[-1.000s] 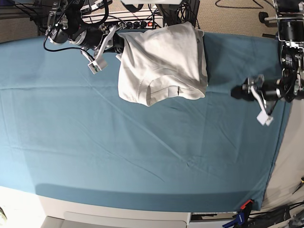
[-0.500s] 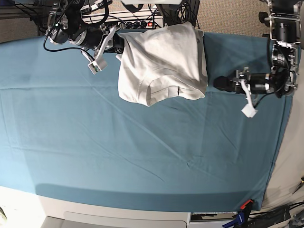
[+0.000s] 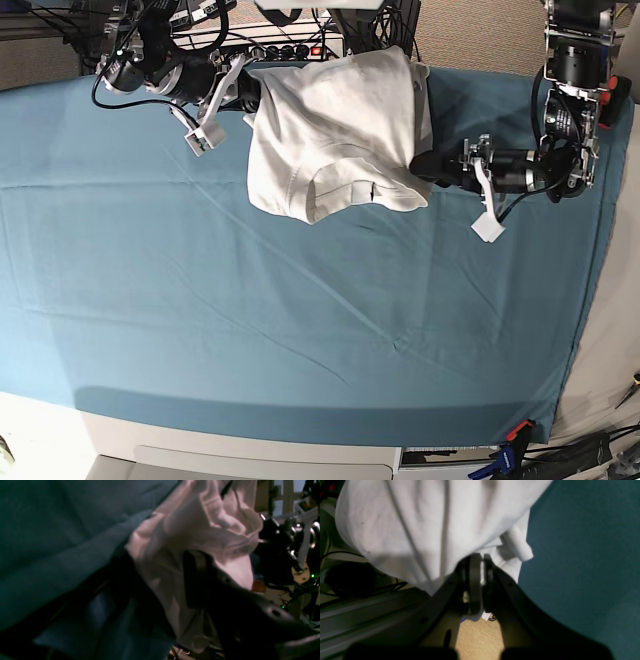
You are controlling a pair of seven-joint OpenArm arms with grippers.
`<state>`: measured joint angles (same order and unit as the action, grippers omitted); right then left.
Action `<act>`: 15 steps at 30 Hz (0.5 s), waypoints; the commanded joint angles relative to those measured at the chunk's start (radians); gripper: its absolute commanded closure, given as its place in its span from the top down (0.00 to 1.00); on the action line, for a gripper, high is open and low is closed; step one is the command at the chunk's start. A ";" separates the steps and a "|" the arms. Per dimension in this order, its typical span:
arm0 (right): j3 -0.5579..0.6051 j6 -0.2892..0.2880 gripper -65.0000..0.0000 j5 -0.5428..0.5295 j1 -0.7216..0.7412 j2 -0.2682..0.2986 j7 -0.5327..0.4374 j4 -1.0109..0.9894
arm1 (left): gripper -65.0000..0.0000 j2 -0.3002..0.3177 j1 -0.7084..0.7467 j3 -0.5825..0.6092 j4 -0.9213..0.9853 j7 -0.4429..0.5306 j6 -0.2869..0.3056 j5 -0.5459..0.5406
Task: Fold the T-shirt properly
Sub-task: 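Push the bundle's side with the left gripper to square it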
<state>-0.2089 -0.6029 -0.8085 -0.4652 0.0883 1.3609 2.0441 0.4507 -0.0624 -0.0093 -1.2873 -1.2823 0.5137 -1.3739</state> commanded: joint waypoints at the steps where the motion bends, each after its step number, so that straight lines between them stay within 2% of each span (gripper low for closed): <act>1: -0.002 -0.006 0.00 -0.020 0.003 0.003 -0.019 0.018 | 0.44 0.001 -0.005 0.003 -0.007 -0.023 -0.003 0.019; 3: -0.002 -0.006 0.00 -0.020 0.003 0.003 -0.020 0.018 | 0.30 -0.002 -0.005 0.003 -0.007 -0.021 -0.003 0.019; 6: -0.002 -0.006 0.00 -0.020 0.003 0.003 -0.020 0.018 | 0.00 -0.002 -0.008 0.003 -0.009 -0.018 -0.003 0.020; 10: -0.002 -0.006 0.00 -0.021 0.003 0.003 -0.023 0.018 | 0.00 -0.002 -0.044 0.003 -0.009 -0.011 0.009 0.028; 15: -0.002 -0.006 0.00 -0.021 0.003 0.003 -0.027 0.018 | 0.00 -0.002 -0.141 0.012 -0.009 0.018 0.006 0.089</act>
<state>-0.2089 -0.6033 -0.8116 -0.4648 0.0883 1.3518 2.0441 0.4324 -0.1757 0.0113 -1.2789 -1.2964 0.5209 -1.2659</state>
